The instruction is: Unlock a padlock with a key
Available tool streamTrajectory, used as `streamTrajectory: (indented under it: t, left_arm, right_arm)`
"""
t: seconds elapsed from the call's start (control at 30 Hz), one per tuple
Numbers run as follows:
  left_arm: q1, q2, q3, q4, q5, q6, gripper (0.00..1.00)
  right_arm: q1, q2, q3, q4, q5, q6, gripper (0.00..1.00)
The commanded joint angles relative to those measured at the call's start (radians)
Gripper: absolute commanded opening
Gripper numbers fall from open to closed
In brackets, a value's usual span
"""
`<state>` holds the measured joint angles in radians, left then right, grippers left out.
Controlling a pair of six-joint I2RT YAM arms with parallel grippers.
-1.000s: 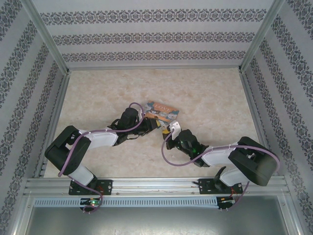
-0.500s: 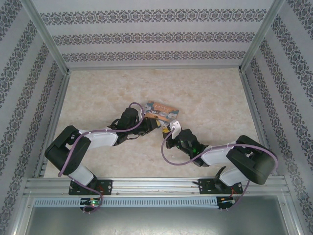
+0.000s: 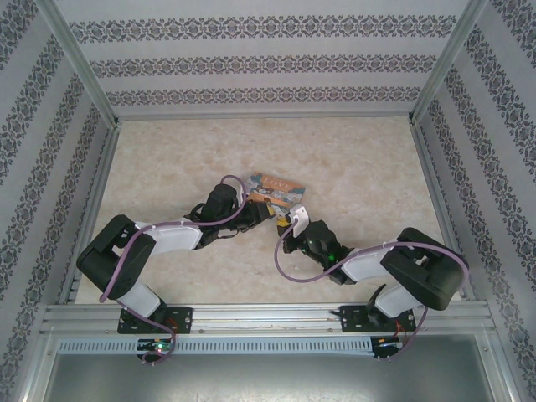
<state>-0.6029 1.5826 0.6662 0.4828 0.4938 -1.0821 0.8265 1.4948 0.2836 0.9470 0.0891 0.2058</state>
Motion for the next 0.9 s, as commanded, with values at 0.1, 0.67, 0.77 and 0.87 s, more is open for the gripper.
streamTrajectory:
  t: [0.1,0.67,0.77,0.87]
  left_arm:
    - [-0.017,-0.029,0.031,0.071,0.038,0.004,0.21]
    - [-0.023,-0.028,0.027,0.069,0.034,0.002,0.21]
    - [-0.024,-0.026,0.027,0.069,0.034,0.002,0.21]
    - [-0.026,-0.026,0.027,0.068,0.036,0.001,0.21]
  right_arm:
    - [-0.010,0.034,0.044,0.131,-0.016,-0.003,0.00]
    - [-0.023,0.116,0.143,0.226,-0.083,-0.014,0.00]
    - [-0.026,0.122,0.164,0.226,-0.094,-0.020,0.00]
    - [-0.032,0.130,0.187,0.231,-0.114,-0.022,0.00]
